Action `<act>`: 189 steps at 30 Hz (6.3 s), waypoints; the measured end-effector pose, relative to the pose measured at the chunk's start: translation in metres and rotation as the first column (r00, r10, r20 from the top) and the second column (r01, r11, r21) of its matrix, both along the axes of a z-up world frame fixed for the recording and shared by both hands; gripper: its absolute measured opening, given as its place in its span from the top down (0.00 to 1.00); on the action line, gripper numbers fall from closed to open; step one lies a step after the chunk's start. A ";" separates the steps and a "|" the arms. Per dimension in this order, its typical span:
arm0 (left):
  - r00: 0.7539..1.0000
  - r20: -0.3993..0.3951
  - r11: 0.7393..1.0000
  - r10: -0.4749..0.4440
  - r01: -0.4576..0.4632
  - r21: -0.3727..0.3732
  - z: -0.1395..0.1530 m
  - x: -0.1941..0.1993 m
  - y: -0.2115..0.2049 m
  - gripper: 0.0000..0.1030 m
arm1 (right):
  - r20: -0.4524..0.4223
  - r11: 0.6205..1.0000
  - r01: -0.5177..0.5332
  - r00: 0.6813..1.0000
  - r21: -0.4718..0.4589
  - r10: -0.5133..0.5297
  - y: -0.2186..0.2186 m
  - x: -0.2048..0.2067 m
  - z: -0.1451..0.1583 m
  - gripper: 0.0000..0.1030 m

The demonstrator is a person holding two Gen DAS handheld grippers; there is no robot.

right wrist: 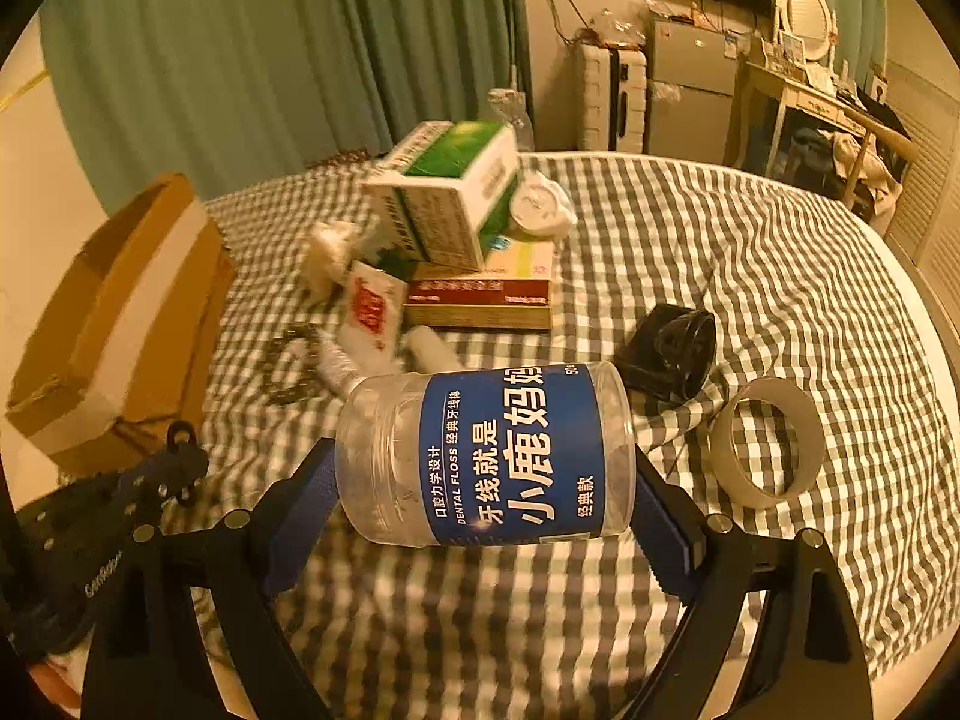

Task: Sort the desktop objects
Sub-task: 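Carry the hair tie and bottle to the box and release both, then move both tools back over the bed toward the remaining items, then grasp the red-printed sachet with the left tool while the right tool grasps the black cup, then carry the sachet and black cup to the box and release both inside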

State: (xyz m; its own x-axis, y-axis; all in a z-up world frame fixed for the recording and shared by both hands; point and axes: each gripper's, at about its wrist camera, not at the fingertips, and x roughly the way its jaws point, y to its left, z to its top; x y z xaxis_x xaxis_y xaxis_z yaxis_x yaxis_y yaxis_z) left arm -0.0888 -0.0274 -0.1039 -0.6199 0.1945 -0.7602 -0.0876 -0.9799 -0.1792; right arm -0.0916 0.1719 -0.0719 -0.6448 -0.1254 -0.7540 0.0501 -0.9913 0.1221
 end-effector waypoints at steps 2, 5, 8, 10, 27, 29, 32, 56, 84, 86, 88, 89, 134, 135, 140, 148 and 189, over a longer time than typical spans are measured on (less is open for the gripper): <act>1.000 -0.007 1.000 0.005 -0.005 0.024 0.012 0.005 -0.008 0.95 | -0.011 1.000 -0.007 1.000 -0.008 0.007 -0.006 0.003 0.010 0.13; 0.999 -0.037 0.999 0.011 -0.009 0.039 0.034 0.011 -0.021 0.95 | -0.050 0.999 -0.031 0.998 -0.035 0.029 -0.017 0.008 0.034 0.13; 0.998 -0.066 0.999 0.024 -0.022 0.034 0.061 0.010 -0.038 0.95 | -0.110 0.996 -0.083 0.991 -0.018 0.081 -0.039 0.013 0.066 0.13; 0.996 -0.081 0.999 0.034 -0.031 0.036 0.081 0.004 -0.054 0.95 | -0.142 0.993 -0.115 0.984 -0.012 0.112 -0.052 0.016 0.084 0.13; 0.980 -0.134 0.984 0.148 -0.159 -0.076 0.110 -0.026 -0.201 0.95 | -0.115 0.916 -0.396 0.915 -0.064 0.388 -0.222 -0.040 0.116 0.13; 0.984 -0.092 0.985 0.152 -0.159 -0.074 0.090 -0.030 -0.208 0.95 | -0.077 0.912 -0.403 0.914 -0.078 0.397 -0.234 -0.050 0.105 0.13; 0.985 -0.055 0.984 0.163 -0.167 -0.065 0.071 -0.035 -0.221 0.95 | -0.042 0.914 -0.398 0.918 -0.085 0.395 -0.241 -0.060 0.093 0.13; 0.983 -0.018 0.981 0.183 -0.184 -0.058 0.072 -0.006 -0.180 0.07 | -0.172 0.992 -0.122 0.978 -0.030 0.115 -0.126 -0.042 0.113 0.03; 0.994 -0.040 0.982 -0.097 0.089 -0.166 0.003 -0.044 0.066 0.00 | -0.035 0.968 0.246 0.968 -0.056 -0.248 0.103 -0.049 0.017 0.03; 0.994 -0.026 0.980 -0.103 0.097 -0.174 -0.007 -0.058 0.071 0.00 | -0.015 0.964 0.260 0.965 -0.055 -0.261 0.109 -0.057 0.007 0.03; 0.995 -0.020 0.978 -0.100 0.094 -0.183 -0.015 -0.073 0.072 0.00 | 0.010 0.960 0.270 0.963 -0.074 -0.270 0.114 -0.064 -0.003 0.03; 0.995 -0.014 0.977 -0.096 0.092 -0.191 -0.021 -0.081 0.073 0.00 | 0.022 0.957 0.276 0.961 -0.090 -0.275 0.118 -0.068 -0.007 0.03; 0.978 -0.041 0.976 -0.203 0.199 -0.094 0.016 -0.090 0.040 0.69 | 0.100 0.950 0.158 0.986 -0.270 -0.135 0.104 -0.059 -0.011 0.93; 0.977 -0.042 0.975 -0.211 0.207 -0.080 0.019 -0.084 0.039 0.69 | 0.094 0.951 0.152 0.987 -0.269 -0.131 0.101 -0.054 -0.007 0.93; 0.981 -0.037 0.981 -0.192 0.192 0.002 0.029 -0.062 0.031 0.69 | 0.056 0.953 0.107 0.994 -0.282 -0.095 0.080 -0.036 0.022 0.93; 0.977 -0.092 0.979 -0.194 0.199 0.045 0.065 -0.027 0.019 0.69 | -0.026 0.975 -0.005 1.000 -0.224 0.000 0.019 -0.014 0.070 0.93; 0.998 0.038 0.998 -0.055 0.053 0.038 0.040 -0.086 -0.253 0.35 | 0.046 0.909 -0.410 0.909 -0.072 0.414 -0.302 -0.148 0.077 0.59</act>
State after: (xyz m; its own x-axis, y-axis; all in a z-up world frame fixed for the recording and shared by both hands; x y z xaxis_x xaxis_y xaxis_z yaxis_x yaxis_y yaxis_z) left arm -0.1746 -0.2804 -0.0636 -0.5779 0.2556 -0.7751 -0.1326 -0.9665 -0.2198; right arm -0.2397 -0.1299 0.0050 -0.4808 -0.4157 -0.7721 0.4431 -0.8750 0.1952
